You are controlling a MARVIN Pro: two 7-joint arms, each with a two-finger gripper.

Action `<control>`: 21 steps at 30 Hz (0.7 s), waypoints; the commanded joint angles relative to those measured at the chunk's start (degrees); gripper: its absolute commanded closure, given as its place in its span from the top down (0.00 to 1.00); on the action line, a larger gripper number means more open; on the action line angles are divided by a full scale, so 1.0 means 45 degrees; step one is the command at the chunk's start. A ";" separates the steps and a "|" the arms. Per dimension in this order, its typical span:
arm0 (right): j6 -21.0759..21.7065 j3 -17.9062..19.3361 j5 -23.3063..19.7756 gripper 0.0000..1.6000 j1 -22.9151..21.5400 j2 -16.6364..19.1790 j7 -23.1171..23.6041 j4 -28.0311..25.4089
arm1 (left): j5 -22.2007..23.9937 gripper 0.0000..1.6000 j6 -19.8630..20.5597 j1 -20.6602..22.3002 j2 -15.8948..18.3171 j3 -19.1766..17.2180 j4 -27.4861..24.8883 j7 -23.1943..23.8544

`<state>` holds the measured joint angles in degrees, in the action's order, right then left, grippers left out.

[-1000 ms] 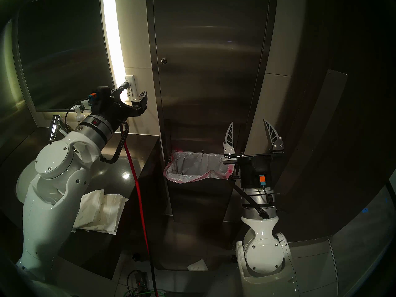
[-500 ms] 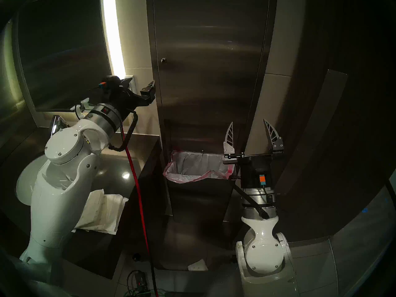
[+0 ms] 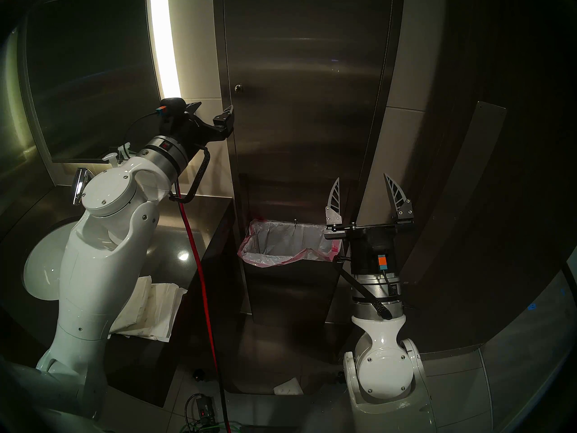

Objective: Twist key and close towel dispenser

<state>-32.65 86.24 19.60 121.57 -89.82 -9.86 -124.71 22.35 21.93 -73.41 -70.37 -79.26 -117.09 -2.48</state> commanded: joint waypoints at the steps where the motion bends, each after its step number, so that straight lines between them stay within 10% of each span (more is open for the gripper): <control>1: 0.0016 0.0030 -0.0012 1.00 -0.0044 -0.0009 -0.0021 -0.0191 | -0.0323 1.00 -0.0038 0.1348 -0.0554 0.0154 0.0491 0.0372; 21: 0.0047 0.0003 -0.0014 1.00 -0.0043 0.0055 -0.0085 -0.0203 | -0.0467 1.00 0.0015 0.3009 -0.0862 0.0696 0.1970 0.0791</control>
<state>-32.64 86.12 19.62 121.56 -89.50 -10.19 -124.71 19.92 22.06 -63.38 -73.43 -75.85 -108.34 0.77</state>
